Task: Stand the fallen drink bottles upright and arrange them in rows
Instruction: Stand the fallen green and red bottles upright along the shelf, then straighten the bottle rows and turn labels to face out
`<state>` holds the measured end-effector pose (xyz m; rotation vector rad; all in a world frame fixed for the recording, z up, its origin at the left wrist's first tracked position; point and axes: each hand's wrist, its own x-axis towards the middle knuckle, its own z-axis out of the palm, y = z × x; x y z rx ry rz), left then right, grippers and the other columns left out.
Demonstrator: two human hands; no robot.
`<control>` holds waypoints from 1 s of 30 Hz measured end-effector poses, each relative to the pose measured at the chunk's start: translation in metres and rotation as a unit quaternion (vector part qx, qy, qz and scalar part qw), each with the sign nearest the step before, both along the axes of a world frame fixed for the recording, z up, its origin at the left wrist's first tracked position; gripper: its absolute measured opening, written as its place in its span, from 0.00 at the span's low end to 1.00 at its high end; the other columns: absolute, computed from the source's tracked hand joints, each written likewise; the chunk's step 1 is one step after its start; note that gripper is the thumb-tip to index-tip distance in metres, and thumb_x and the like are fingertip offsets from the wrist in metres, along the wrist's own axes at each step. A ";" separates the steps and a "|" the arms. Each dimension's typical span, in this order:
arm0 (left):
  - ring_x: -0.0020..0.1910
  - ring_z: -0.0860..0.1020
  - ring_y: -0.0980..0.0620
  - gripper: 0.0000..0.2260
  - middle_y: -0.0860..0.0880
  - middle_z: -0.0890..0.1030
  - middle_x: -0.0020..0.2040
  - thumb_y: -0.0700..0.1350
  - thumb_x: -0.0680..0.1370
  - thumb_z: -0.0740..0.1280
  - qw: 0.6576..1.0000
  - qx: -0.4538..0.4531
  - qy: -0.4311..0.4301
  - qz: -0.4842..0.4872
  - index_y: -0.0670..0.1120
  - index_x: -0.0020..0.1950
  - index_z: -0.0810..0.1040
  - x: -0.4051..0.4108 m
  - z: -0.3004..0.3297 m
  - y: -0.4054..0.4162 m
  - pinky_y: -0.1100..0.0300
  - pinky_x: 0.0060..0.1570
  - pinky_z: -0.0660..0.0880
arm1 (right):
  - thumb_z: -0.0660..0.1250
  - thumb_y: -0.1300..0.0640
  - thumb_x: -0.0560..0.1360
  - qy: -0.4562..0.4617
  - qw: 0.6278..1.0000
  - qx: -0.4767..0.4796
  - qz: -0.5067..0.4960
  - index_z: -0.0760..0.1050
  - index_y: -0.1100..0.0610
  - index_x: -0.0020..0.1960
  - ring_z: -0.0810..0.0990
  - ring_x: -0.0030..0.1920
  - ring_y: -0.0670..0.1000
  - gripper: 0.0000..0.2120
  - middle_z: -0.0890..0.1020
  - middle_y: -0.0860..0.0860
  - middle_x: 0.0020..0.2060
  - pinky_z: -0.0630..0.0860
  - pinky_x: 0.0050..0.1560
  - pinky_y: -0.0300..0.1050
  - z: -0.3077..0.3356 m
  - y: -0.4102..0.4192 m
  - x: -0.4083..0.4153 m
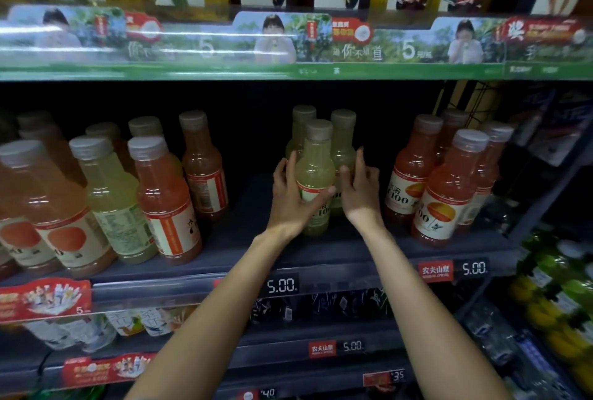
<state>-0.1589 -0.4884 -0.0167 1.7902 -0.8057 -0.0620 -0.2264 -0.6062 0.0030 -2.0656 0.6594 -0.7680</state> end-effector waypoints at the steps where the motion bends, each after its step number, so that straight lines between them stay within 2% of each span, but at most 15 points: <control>1: 0.76 0.55 0.47 0.48 0.55 0.48 0.77 0.72 0.64 0.65 1.000 0.006 0.003 0.006 0.62 0.76 0.44 -0.001 0.001 -0.003 0.42 0.70 0.62 | 0.52 0.48 0.82 -0.004 1.000 -0.018 -0.012 0.46 0.48 0.77 0.66 0.67 0.57 0.27 0.61 0.58 0.69 0.65 0.64 0.47 -0.001 -0.002 -0.002; 3: 0.76 0.54 0.45 0.48 0.54 0.47 0.77 0.71 0.65 0.66 1.000 0.015 0.006 0.017 0.60 0.77 0.44 -0.002 0.001 -0.007 0.42 0.71 0.61 | 0.54 0.49 0.81 -0.030 0.999 -0.018 -0.010 0.47 0.49 0.77 0.69 0.66 0.55 0.28 0.64 0.57 0.69 0.67 0.61 0.45 -0.006 -0.003 -0.008; 6: 0.77 0.49 0.45 0.47 0.49 0.46 0.79 0.64 0.70 0.70 0.999 0.026 0.003 0.035 0.58 0.77 0.43 -0.007 0.004 -0.007 0.43 0.73 0.57 | 0.58 0.48 0.80 -0.084 0.996 0.011 0.019 0.52 0.50 0.76 0.67 0.69 0.53 0.28 0.65 0.55 0.70 0.67 0.66 0.48 -0.010 0.004 -0.022; 8: 0.77 0.49 0.46 0.44 0.46 0.49 0.79 0.60 0.72 0.71 0.998 0.030 -0.008 0.054 0.55 0.78 0.46 -0.017 0.009 0.004 0.48 0.73 0.56 | 0.60 0.51 0.80 -0.115 0.992 -0.041 0.007 0.59 0.53 0.74 0.67 0.68 0.52 0.25 0.68 0.55 0.68 0.66 0.67 0.47 -0.012 0.015 -0.033; 11: 0.74 0.58 0.47 0.33 0.47 0.60 0.76 0.53 0.74 0.70 0.990 0.030 -0.088 0.102 0.51 0.76 0.60 -0.040 0.021 0.042 0.57 0.69 0.60 | 0.60 0.49 0.77 -0.153 0.976 -0.157 0.013 0.69 0.56 0.67 0.68 0.65 0.50 0.20 0.74 0.52 0.63 0.63 0.65 0.40 -0.009 0.042 -0.050; 13: 0.70 0.64 0.48 0.25 0.47 0.66 0.72 0.50 0.76 0.68 0.967 0.024 -0.195 0.164 0.49 0.71 0.68 -0.052 0.024 0.078 0.62 0.63 0.62 | 0.59 0.49 0.77 -0.165 0.963 -0.208 0.042 0.73 0.57 0.63 0.68 0.62 0.50 0.18 0.76 0.52 0.59 0.63 0.64 0.42 -0.005 0.061 -0.052; 14: 0.68 0.66 0.47 0.21 0.46 0.69 0.69 0.49 0.76 0.67 0.942 0.017 -0.268 0.202 0.47 0.69 0.71 -0.053 0.025 0.097 0.62 0.62 0.63 | 0.60 0.49 0.77 -0.165 0.954 -0.244 0.060 0.74 0.57 0.61 0.69 0.61 0.50 0.17 0.78 0.52 0.57 0.63 0.63 0.42 -0.003 0.070 -0.050; 16: 0.65 0.68 0.43 0.18 0.41 0.72 0.65 0.45 0.76 0.67 0.886 -0.007 -0.367 0.282 0.43 0.65 0.73 -0.046 0.018 0.132 0.57 0.64 0.64 | 0.62 0.51 0.76 -0.150 0.934 -0.303 0.119 0.74 0.56 0.61 0.69 0.61 0.51 0.16 0.77 0.53 0.57 0.62 0.64 0.41 0.000 0.089 -0.039; 17: 0.65 0.68 0.42 0.19 0.40 0.72 0.65 0.45 0.76 0.68 0.870 -0.013 -0.376 0.317 0.42 0.65 0.72 -0.037 0.014 0.145 0.54 0.66 0.64 | 0.62 0.52 0.76 -0.139 0.928 -0.312 0.146 0.73 0.56 0.63 0.70 0.62 0.52 0.17 0.76 0.53 0.58 0.62 0.64 0.41 0.003 0.096 -0.031; 19: 0.65 0.67 0.42 0.23 0.37 0.71 0.65 0.48 0.76 0.68 0.865 -0.006 -0.340 0.368 0.42 0.68 0.68 -0.018 0.008 0.169 0.52 0.66 0.63 | 0.64 0.52 0.75 -0.127 0.926 -0.303 0.184 0.71 0.55 0.65 0.70 0.64 0.53 0.19 0.73 0.53 0.61 0.65 0.65 0.43 0.006 0.114 -0.013; 22: 0.66 0.65 0.43 0.29 0.36 0.70 0.65 0.52 0.75 0.67 0.875 0.019 -0.295 0.384 0.39 0.70 0.65 0.002 0.001 0.191 0.54 0.66 0.62 | 0.67 0.53 0.75 -0.120 0.936 -0.211 0.255 0.67 0.55 0.69 0.69 0.66 0.50 0.24 0.70 0.52 0.65 0.69 0.65 0.46 0.005 0.142 0.013; 25: 0.66 0.66 0.43 0.27 0.39 0.69 0.66 0.50 0.76 0.66 0.884 0.006 -0.262 0.388 0.39 0.71 0.66 0.012 -0.003 0.208 0.57 0.66 0.62 | 0.71 0.51 0.72 -0.094 0.939 -0.084 0.321 0.58 0.50 0.73 0.67 0.68 0.44 0.35 0.67 0.50 0.69 0.66 0.66 0.38 0.001 0.177 0.035; 27: 0.67 0.66 0.43 0.27 0.40 0.69 0.67 0.50 0.76 0.65 0.887 -0.002 -0.241 0.393 0.41 0.71 0.66 0.019 -0.005 0.222 0.58 0.66 0.61 | 0.74 0.51 0.69 -0.080 0.945 -0.037 0.315 0.52 0.49 0.75 0.69 0.66 0.44 0.43 0.67 0.50 0.70 0.67 0.62 0.36 -0.006 0.202 0.047; 30: 0.65 0.67 0.44 0.29 0.39 0.70 0.66 0.52 0.75 0.65 0.882 0.033 -0.260 0.392 0.39 0.73 0.64 0.028 -0.007 0.236 0.54 0.63 0.66 | 0.76 0.51 0.68 -0.090 0.962 -0.028 0.257 0.49 0.47 0.76 0.76 0.61 0.53 0.47 0.73 0.52 0.66 0.73 0.57 0.43 -0.018 0.223 0.059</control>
